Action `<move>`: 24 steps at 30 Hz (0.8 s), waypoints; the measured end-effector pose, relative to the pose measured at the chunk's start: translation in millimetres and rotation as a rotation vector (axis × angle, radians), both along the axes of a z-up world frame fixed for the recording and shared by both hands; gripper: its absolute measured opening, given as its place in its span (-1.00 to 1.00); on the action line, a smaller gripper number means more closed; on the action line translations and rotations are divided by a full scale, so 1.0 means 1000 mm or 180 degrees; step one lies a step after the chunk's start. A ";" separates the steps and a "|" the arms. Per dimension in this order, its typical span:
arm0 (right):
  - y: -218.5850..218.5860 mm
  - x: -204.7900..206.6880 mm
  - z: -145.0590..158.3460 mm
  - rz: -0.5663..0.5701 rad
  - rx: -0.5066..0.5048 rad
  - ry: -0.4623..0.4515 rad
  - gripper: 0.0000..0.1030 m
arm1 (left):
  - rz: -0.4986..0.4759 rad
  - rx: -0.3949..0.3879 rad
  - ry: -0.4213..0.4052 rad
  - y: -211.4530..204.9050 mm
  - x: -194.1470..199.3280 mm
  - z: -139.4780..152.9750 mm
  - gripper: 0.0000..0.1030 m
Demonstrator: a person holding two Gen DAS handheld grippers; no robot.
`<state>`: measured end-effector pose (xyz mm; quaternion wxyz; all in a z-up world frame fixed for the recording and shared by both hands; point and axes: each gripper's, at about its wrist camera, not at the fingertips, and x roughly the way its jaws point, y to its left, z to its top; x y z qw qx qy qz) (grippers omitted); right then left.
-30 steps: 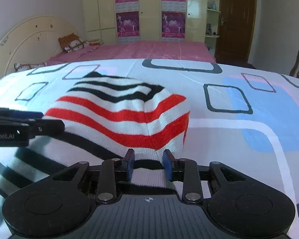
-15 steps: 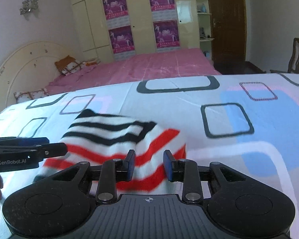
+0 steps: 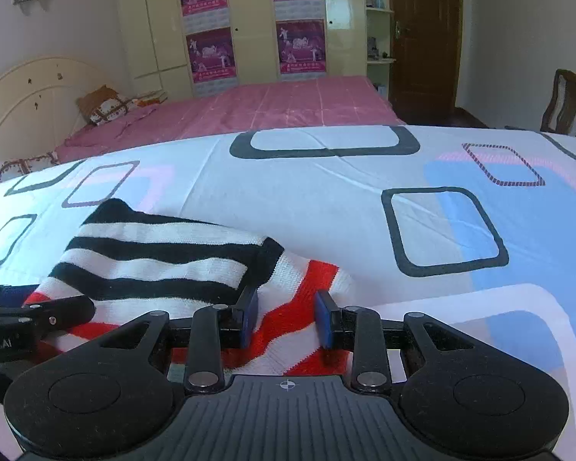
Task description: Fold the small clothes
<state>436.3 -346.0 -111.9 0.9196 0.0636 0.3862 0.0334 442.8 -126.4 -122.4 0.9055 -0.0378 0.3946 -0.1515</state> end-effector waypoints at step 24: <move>-0.027 -0.042 0.026 -0.0108 0.0657 0.0014 -0.02 | -0.0098 -0.0086 0.0176 0.012 -0.037 0.029 0.62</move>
